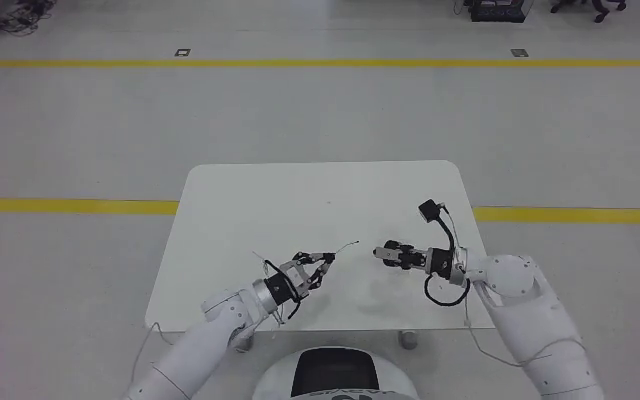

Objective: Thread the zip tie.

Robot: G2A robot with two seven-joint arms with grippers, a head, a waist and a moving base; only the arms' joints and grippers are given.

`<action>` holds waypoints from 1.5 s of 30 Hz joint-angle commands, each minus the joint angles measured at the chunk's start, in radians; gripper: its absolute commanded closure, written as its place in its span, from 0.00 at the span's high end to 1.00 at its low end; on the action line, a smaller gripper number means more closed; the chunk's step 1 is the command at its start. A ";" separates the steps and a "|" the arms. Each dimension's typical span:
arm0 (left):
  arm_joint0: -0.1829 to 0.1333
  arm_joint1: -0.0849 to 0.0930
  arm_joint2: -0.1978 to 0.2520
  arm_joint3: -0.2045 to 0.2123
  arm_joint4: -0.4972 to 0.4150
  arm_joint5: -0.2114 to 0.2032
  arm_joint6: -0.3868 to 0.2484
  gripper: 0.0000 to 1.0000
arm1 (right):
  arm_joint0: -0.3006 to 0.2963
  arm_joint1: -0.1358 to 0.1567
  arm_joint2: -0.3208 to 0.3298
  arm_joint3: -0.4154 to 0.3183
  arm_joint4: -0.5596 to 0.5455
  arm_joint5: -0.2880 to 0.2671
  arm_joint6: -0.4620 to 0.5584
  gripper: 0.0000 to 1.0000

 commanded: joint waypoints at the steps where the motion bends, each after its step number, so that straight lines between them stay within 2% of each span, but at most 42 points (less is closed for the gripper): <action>1: 0.010 -0.013 0.004 0.017 0.000 0.000 -0.026 0.00 | 0.007 0.001 0.001 0.005 0.023 0.000 0.018 1.00; 4: 0.025 -0.038 0.001 0.048 0.000 0.000 -0.064 0.00 | 0.020 0.001 0.001 0.017 0.043 0.000 0.046 1.00; 7: 0.038 -0.067 -0.004 0.072 0.000 0.000 -0.105 0.00 | 0.032 0.001 -0.002 0.028 0.036 0.000 0.060 0.78; 11: 0.048 -0.104 -0.018 0.101 0.000 0.000 -0.148 0.00 | 0.044 -0.001 -0.011 0.036 0.035 0.000 0.074 0.63; 12: 0.037 -0.112 -0.035 0.104 0.000 0.000 -0.165 0.00 | 0.049 -0.001 -0.011 0.044 0.026 0.000 0.077 1.00; 20: 0.038 -0.115 -0.035 0.107 0.000 0.000 -0.164 0.00 | 0.050 -0.001 -0.011 0.046 0.020 0.000 0.074 1.00; 22: 0.060 -0.129 -0.039 0.124 0.000 0.000 -0.198 0.00 | 0.046 -0.002 -0.016 0.047 0.018 0.000 0.053 1.00; 24: 0.068 -0.144 -0.041 0.140 0.000 0.000 -0.203 0.00 | 0.053 -0.001 -0.018 0.044 0.015 0.000 0.055 1.00; 26: 0.090 -0.167 -0.046 0.163 0.000 0.000 -0.236 0.00 | 0.062 0.001 -0.015 0.051 0.030 0.000 0.078 1.00; 28: 0.095 -0.186 -0.052 0.182 0.000 0.000 -0.224 0.00 | 0.069 0.001 -0.014 0.056 0.046 0.000 0.104 1.00; 30: 0.102 -0.209 -0.059 0.194 0.000 0.000 -0.232 0.00 | 0.079 0.002 -0.010 0.064 0.064 0.000 0.132 0.91; 32: 0.112 -0.232 -0.066 0.208 0.000 0.000 -0.242 0.00 | 0.084 0.001 -0.003 0.075 0.082 0.000 0.157 0.69; 35: 0.120 -0.260 -0.077 0.226 0.000 0.000 -0.255 0.00 | 0.091 -0.001 0.002 0.088 0.096 0.000 0.188 0.51; 39: 0.123 -0.296 -0.089 0.244 0.000 0.000 -0.265 0.00 | 0.096 -0.007 0.008 0.120 0.099 0.000 0.214 0.49; 45: 0.117 -0.322 -0.099 0.260 0.000 0.000 -0.255 0.00 | 0.110 -0.020 -0.002 0.164 0.070 0.000 0.203 0.48</action>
